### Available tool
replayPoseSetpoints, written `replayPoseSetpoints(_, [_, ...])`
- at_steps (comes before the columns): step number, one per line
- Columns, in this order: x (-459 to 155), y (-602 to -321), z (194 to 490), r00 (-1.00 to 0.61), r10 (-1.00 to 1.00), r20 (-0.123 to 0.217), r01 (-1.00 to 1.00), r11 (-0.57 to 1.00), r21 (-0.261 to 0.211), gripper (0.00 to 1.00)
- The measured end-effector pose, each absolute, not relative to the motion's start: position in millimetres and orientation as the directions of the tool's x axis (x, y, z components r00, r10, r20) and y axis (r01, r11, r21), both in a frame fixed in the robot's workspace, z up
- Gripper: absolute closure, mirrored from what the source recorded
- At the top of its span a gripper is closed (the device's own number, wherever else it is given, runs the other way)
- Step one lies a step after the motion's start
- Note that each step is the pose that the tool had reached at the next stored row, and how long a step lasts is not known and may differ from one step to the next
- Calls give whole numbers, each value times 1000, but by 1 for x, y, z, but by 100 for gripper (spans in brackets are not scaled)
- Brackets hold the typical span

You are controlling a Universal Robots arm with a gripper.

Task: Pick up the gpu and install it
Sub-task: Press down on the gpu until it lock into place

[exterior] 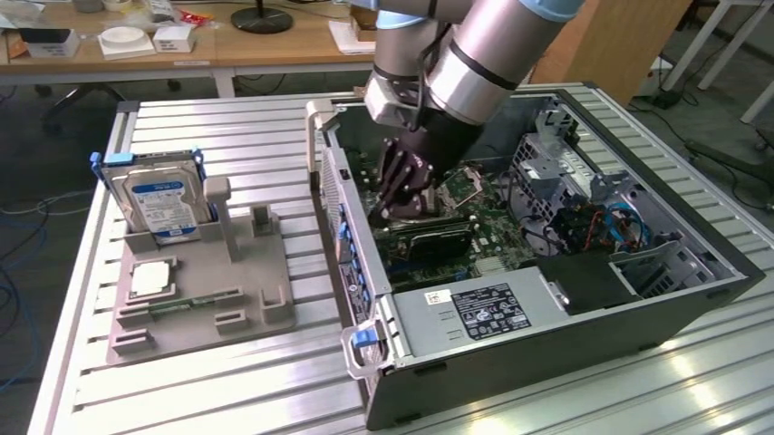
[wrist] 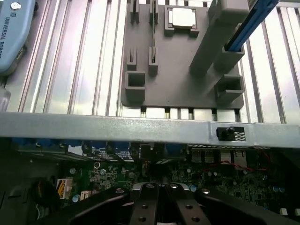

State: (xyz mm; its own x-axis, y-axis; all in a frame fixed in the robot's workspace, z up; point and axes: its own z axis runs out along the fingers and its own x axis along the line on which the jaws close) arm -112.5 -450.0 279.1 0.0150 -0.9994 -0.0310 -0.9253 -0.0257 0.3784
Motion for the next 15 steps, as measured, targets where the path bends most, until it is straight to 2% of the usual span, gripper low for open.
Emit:
replayPoseSetpoints(6, [-100,-447,278,14,-999,-31,-907,-26,420,90])
replayPoseSetpoints(10, [-99,-444,278,11,-999,-32,-883,-24,469,90])
replayPoseSetpoints(15, [-98,-439,276,10,-999,-32,-876,-24,482,90])
